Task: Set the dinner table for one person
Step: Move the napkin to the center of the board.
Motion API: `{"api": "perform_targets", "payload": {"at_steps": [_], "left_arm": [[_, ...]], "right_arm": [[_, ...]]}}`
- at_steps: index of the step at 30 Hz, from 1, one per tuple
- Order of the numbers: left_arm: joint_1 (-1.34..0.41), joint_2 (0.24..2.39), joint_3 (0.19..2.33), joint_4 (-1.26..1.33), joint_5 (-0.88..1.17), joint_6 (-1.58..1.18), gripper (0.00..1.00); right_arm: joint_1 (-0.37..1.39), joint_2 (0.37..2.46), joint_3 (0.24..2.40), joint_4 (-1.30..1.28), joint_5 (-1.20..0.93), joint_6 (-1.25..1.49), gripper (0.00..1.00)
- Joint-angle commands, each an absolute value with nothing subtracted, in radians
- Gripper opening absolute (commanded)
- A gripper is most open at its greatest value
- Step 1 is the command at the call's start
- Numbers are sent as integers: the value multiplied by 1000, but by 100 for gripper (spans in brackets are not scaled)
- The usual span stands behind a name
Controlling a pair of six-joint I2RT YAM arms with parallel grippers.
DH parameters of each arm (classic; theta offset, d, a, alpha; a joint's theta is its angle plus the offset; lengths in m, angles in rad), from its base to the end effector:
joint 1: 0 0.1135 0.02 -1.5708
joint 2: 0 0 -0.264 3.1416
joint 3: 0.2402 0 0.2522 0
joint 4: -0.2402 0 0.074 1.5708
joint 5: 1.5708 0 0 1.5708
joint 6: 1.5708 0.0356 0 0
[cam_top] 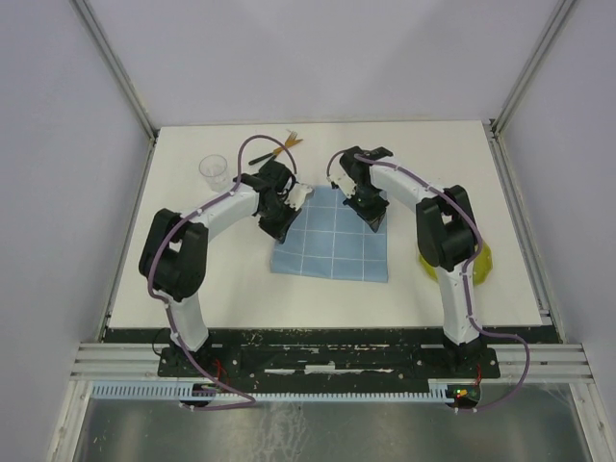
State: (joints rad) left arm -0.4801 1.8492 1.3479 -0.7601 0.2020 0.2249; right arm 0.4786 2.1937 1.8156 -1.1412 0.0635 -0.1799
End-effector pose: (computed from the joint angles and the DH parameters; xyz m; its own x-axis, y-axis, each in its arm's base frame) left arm 0.3243 -0.1769 0.1985 -0.7106 0.6163 -0.3394 0.6823 0.7214 -0.1184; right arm 0.3822 0.1958 0.1839 -0.7904 -0.6113 -0.0393 -0.6079 0.7907 -0.0716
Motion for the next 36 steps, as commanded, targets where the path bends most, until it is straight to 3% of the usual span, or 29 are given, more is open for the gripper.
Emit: {"api": "perform_targets", "payload": {"at_steps": [1, 22, 29, 36], "left_arm": [[-487, 1843, 1314, -741, 176, 175, 3], [-532, 1959, 1219, -765, 61, 151, 3], [-531, 1935, 1366, -808, 6, 170, 3], [-516, 1822, 1540, -843, -71, 206, 3]], "right_arm": [[483, 2205, 1858, -1158, 55, -173, 1], [483, 2322, 1910, -1198, 63, -169, 1], [482, 2317, 1950, -1195, 125, -166, 1], [433, 2148, 1926, -1163, 172, -160, 1]]}}
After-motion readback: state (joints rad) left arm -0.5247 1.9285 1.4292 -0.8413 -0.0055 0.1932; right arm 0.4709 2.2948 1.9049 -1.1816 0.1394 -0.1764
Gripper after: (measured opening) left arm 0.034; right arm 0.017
